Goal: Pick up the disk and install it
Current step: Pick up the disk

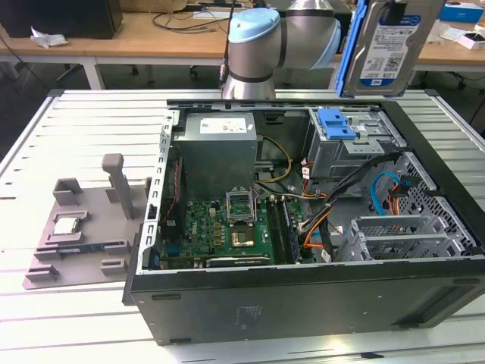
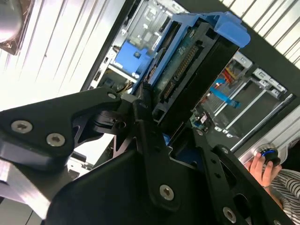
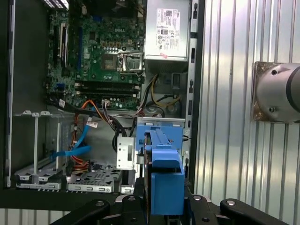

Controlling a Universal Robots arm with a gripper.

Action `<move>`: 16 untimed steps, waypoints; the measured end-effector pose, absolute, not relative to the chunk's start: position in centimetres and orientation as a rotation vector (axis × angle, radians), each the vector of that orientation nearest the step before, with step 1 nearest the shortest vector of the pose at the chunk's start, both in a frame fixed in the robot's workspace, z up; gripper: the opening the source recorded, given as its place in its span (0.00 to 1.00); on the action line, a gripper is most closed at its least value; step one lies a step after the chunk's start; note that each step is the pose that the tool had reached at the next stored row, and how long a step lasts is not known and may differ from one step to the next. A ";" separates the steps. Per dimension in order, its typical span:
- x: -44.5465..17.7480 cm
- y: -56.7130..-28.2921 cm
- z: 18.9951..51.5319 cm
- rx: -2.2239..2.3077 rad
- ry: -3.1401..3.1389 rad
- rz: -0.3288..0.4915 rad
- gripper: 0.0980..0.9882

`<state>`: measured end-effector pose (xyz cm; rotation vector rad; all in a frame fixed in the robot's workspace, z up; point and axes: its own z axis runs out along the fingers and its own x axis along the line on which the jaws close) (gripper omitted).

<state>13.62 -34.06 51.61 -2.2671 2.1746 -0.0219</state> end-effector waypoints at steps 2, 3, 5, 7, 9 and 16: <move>14.3 -34.1 51.6 -2.267 2.175 -0.022 0.30; 14.6 -34.1 51.6 -2.267 2.175 -0.022 0.30; 15.4 -34.1 51.6 -2.267 2.175 -0.022 0.30; 16.2 -34.1 51.6 -2.267 2.174 -0.022 0.30; 16.9 -34.1 51.6 -2.267 2.175 -0.022 0.30; 19.7 -34.0 51.6 -2.268 2.174 -0.021 0.30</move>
